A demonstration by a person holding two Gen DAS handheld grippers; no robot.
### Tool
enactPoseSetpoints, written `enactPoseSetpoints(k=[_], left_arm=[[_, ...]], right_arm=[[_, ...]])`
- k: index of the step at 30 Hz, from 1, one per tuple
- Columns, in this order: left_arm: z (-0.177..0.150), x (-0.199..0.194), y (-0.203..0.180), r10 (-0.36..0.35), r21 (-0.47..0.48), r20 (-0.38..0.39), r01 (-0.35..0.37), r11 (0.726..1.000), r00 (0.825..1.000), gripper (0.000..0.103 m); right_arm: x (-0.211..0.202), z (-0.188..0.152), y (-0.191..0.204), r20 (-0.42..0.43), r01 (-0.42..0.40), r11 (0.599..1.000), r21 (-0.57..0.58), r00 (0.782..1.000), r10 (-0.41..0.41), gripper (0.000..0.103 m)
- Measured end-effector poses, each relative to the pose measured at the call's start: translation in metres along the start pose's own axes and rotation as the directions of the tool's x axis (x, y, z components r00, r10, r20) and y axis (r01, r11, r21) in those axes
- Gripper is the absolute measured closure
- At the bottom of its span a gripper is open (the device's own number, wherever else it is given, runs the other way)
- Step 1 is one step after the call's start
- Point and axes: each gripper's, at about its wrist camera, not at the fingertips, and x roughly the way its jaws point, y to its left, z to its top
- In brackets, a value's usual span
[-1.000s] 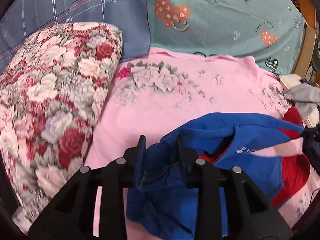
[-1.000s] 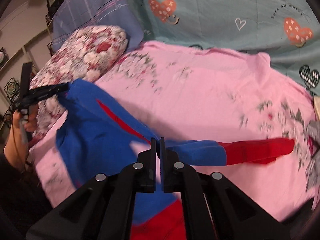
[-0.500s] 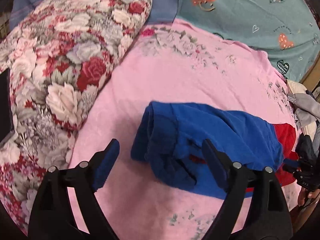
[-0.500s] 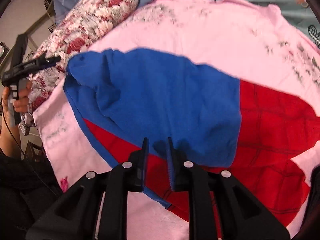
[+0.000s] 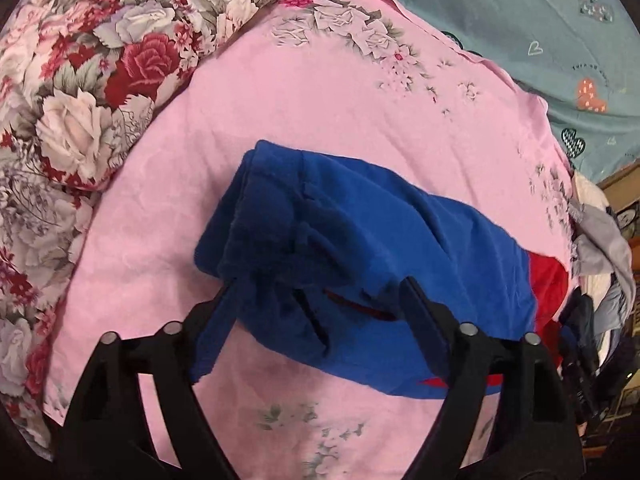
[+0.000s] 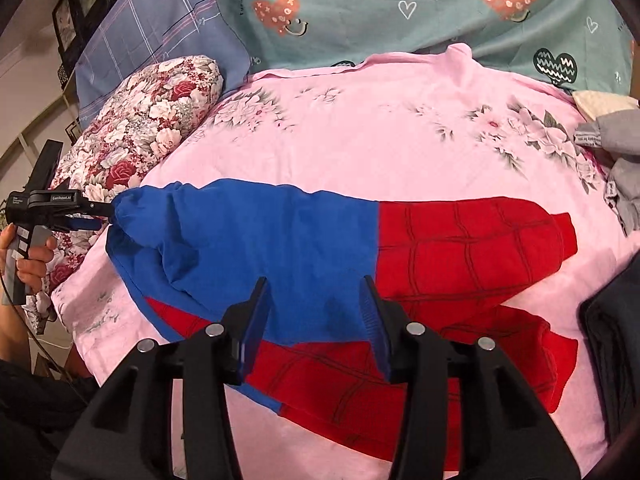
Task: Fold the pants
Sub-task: 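Grasp the blue waistband with the left tool while the right tool grasps the red leg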
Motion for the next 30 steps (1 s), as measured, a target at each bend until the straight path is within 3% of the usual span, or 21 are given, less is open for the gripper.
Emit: enactPoseSetpoints(k=[8,16,17,19,22,26,28,30], left_arm=[[-0.001,0.022,-0.014,0.022,-0.025,-0.06,-0.024,0.999,0.998,0.032],[0.016,0.046,-0.003,-0.007,-0.165,-0.092,-0.008,0.986,0.996,0.032],[0.016,0.047,-0.001,-0.006,-0.175,-0.093,-0.01,0.984,0.996,0.033],[0.018,0.049,0.001,-0.004,-0.193,-0.09,-0.013,0.981,0.996,0.047],[0.019,0.045,0.002,-0.018,-0.215,-0.087,-0.001,0.977,0.996,0.053],[0.02,0.034,-0.002,-0.015,-0.19,-0.054,0.005,0.982,0.998,0.053],[0.021,0.037,-0.002,-0.026,-0.202,-0.053,0.015,0.979,0.998,0.052],[0.02,0.043,-0.001,-0.03,-0.214,-0.061,0.017,0.977,0.998,0.051]], right_arm=[[0.0,-0.009,-0.011,0.014,0.064,0.998,-0.016,0.998,-0.064,0.056],[-0.007,-0.017,-0.03,0.038,0.05,0.997,0.051,0.998,-0.052,0.056],[-0.005,-0.018,-0.031,0.031,0.052,0.997,0.049,0.998,-0.054,0.056],[-0.001,-0.02,-0.033,0.011,0.062,0.996,0.059,0.998,-0.063,0.056],[0.006,-0.022,-0.043,-0.014,0.088,0.988,0.129,0.996,-0.087,0.056],[0.0,-0.024,-0.058,-0.027,0.154,0.964,0.217,0.988,-0.152,0.056],[-0.006,-0.024,-0.068,-0.038,0.196,0.944,0.265,0.98,-0.193,0.047],[-0.008,-0.024,-0.081,-0.057,0.227,0.923,0.311,0.974,-0.221,0.046]])
